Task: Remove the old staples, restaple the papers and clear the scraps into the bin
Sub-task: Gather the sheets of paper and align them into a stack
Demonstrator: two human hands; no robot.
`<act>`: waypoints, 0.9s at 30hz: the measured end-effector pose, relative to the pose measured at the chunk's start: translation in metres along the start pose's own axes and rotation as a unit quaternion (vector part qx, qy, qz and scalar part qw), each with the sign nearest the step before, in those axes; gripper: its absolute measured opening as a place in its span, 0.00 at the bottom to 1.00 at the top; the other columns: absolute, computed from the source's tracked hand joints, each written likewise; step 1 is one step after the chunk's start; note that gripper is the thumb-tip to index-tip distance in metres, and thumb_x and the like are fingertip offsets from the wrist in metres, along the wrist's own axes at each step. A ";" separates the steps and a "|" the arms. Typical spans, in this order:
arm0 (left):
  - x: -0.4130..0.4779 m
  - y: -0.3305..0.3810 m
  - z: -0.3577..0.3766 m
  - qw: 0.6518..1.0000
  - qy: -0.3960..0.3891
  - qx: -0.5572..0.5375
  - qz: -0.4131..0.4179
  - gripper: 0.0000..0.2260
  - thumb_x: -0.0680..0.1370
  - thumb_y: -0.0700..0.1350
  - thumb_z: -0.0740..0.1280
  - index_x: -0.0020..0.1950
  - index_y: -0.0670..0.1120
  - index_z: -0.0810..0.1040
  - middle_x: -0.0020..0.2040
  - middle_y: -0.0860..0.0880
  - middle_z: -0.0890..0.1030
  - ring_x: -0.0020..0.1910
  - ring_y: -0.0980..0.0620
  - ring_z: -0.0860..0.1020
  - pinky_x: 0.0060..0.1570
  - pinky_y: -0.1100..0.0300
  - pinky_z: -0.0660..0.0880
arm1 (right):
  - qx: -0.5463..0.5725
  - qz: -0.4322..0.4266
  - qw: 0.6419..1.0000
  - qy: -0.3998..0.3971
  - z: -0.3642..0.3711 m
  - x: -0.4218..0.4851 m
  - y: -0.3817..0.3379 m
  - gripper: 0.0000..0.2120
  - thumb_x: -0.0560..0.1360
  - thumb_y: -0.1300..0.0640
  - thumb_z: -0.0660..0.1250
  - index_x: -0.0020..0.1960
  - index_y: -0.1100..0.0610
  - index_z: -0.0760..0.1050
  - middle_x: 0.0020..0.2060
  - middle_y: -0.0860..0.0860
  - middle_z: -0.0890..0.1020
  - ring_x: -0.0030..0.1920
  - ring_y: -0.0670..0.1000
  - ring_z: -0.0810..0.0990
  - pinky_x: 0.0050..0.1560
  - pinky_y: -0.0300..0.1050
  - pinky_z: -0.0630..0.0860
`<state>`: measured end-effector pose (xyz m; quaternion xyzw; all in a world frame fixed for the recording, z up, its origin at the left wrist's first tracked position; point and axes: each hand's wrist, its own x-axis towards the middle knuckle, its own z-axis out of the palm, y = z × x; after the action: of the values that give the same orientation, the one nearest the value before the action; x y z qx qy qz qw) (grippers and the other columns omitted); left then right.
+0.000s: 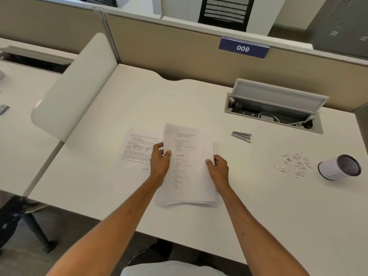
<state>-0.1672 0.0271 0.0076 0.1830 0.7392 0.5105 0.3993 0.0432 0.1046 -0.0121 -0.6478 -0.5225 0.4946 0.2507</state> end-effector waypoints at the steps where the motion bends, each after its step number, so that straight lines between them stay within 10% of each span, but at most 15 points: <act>1: 0.004 0.003 -0.006 1.000 0.008 0.010 0.003 0.17 0.88 0.42 0.67 0.76 0.49 0.71 0.63 0.46 0.85 0.56 0.46 0.86 0.55 0.47 0.86 | 0.000 0.007 1.000 0.004 0.010 0.000 -0.005 0.10 0.80 0.59 0.69 0.42 0.61 0.72 0.34 0.47 0.74 0.34 0.48 0.69 0.36 0.44 0.66; 11: 0.044 0.011 -0.033 0.989 -0.028 0.146 0.024 0.21 0.84 0.41 0.71 0.76 0.45 0.72 0.68 0.46 0.83 0.59 0.46 0.83 0.55 0.54 0.78 | -0.036 0.042 0.994 0.096 0.069 0.006 -0.022 0.11 0.79 0.61 0.66 0.40 0.58 0.68 0.34 0.50 0.74 0.36 0.55 0.72 0.38 0.46 0.68; 15: 0.053 0.003 -0.028 0.970 -0.052 0.236 0.034 0.31 0.80 0.44 0.74 0.81 0.43 0.69 0.75 0.43 0.79 0.73 0.39 0.77 0.70 0.43 0.78 | -0.151 0.001 0.986 0.075 0.076 0.005 -0.020 0.02 0.81 0.61 0.68 0.51 0.59 0.75 0.47 0.54 0.80 0.49 0.59 0.79 0.46 0.48 0.74; 20: 0.045 -0.004 -0.026 0.948 -0.044 0.314 0.031 0.36 0.78 0.39 0.71 0.85 0.41 0.63 0.81 0.40 0.69 0.81 0.36 0.64 0.77 0.37 0.68 | -0.356 -0.057 0.928 0.094 0.085 -0.004 -0.016 0.17 0.80 0.57 0.72 0.66 0.61 0.74 0.61 0.57 0.75 0.63 0.59 0.75 0.57 0.56 0.75; 27: 0.053 -0.011 -0.020 0.951 -0.048 0.304 0.023 0.36 0.77 0.38 0.72 0.84 0.40 0.63 0.80 0.38 0.67 0.79 0.35 0.66 0.78 0.39 0.67 | -0.349 -0.044 0.928 0.120 0.093 -0.006 -0.016 0.19 0.78 0.57 0.75 0.65 0.63 0.75 0.63 0.59 0.74 0.63 0.61 0.75 0.57 0.56 0.76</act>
<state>-0.2139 0.0459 -0.0203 0.3373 0.8347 0.2616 0.3479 -0.0478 0.0868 -0.0323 -0.7249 -0.6563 0.1883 0.0915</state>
